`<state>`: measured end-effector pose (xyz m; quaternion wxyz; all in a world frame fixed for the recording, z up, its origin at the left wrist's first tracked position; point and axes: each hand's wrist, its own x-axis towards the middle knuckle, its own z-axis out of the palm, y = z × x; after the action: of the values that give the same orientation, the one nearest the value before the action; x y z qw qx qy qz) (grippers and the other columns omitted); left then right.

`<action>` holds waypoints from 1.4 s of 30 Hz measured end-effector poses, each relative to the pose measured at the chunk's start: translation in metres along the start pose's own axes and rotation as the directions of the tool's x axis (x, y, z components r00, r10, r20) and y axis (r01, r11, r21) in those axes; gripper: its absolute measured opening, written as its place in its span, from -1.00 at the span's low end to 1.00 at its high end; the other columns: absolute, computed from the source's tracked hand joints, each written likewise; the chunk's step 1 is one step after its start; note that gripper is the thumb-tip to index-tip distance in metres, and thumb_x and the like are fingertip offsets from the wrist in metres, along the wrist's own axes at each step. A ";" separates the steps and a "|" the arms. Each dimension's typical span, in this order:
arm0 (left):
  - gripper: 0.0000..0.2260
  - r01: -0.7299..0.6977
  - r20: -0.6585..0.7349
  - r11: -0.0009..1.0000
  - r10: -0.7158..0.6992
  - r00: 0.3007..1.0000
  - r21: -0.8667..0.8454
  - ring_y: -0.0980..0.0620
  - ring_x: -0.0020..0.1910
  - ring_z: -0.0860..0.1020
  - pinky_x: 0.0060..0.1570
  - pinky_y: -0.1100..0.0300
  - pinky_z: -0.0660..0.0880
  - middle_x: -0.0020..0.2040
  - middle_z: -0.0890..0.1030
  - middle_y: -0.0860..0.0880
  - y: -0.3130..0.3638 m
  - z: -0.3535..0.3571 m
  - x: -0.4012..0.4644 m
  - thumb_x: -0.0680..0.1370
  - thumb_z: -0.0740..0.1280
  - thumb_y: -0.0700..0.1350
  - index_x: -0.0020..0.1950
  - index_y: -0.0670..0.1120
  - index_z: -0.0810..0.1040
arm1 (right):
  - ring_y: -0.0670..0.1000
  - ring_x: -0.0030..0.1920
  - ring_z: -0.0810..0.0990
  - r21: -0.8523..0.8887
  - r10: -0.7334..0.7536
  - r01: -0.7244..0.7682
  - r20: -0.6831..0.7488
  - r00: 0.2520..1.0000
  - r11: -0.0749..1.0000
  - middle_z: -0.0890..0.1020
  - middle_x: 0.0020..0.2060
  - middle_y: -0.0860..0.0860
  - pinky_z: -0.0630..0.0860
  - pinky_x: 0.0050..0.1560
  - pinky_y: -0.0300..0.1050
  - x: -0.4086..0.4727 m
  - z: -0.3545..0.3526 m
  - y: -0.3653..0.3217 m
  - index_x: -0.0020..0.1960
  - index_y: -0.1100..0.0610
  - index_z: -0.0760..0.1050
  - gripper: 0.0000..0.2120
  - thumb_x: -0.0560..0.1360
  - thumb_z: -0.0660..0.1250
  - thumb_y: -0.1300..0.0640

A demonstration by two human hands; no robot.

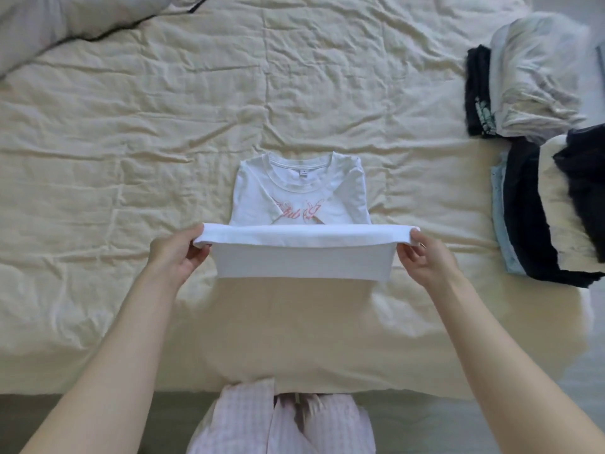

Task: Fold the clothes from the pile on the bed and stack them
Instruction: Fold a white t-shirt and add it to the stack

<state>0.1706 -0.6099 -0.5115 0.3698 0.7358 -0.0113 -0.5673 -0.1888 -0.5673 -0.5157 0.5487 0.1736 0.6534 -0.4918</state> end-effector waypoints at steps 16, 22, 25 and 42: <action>-0.84 0.089 0.097 0.895 -0.052 0.994 -0.437 -0.05 0.00 0.60 -0.11 0.27 0.56 -0.03 0.51 -0.18 0.061 0.126 0.123 0.64 0.07 -0.29 -0.05 -0.30 0.41 | 0.17 0.29 0.49 0.329 -0.006 -0.049 0.163 0.987 0.943 0.44 0.34 0.18 0.45 0.26 -0.08 0.106 0.140 -0.044 0.03 0.38 0.42 -0.84 0.61 0.10 0.31; -0.75 -0.611 0.256 0.549 0.588 0.767 0.570 -0.09 0.05 0.52 -0.02 0.24 0.44 0.08 0.55 -0.13 -0.014 0.124 0.131 0.58 0.15 -0.30 0.21 -0.23 0.51 | 0.09 0.03 0.58 -0.627 -0.603 0.631 0.303 0.738 0.457 0.60 0.04 0.15 0.41 0.05 -0.20 0.116 0.128 0.016 0.08 0.20 0.52 -0.80 0.56 0.15 0.31; -0.61 -0.703 0.732 -0.243 0.383 0.564 0.669 -0.11 0.50 0.11 0.42 -0.03 0.04 0.51 0.22 -0.10 -0.042 0.117 0.142 0.63 0.14 -0.11 0.47 -0.06 0.30 | 0.23 0.35 0.41 -0.516 -0.372 0.768 0.845 0.384 -0.378 0.51 0.27 0.22 0.24 0.36 0.02 0.127 0.111 0.048 0.21 0.26 0.53 -0.74 0.54 0.25 0.28; -0.74 -0.036 -0.185 0.830 0.166 0.969 0.556 -0.11 -0.12 0.53 -0.10 0.11 0.46 -0.10 0.59 -0.16 -0.090 0.025 0.101 0.51 0.38 0.00 -0.06 -0.21 0.55 | 0.17 0.40 0.36 -0.400 -0.061 0.611 0.865 0.499 -0.683 0.40 0.39 0.14 0.14 0.40 0.27 0.080 0.055 0.137 0.39 0.14 0.40 -0.50 0.51 0.06 0.02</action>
<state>0.1493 -0.6018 -0.6472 0.1721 0.8685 -0.1703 -0.4326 -0.0809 -0.5753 -0.6435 0.2165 -0.7628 0.6072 0.0512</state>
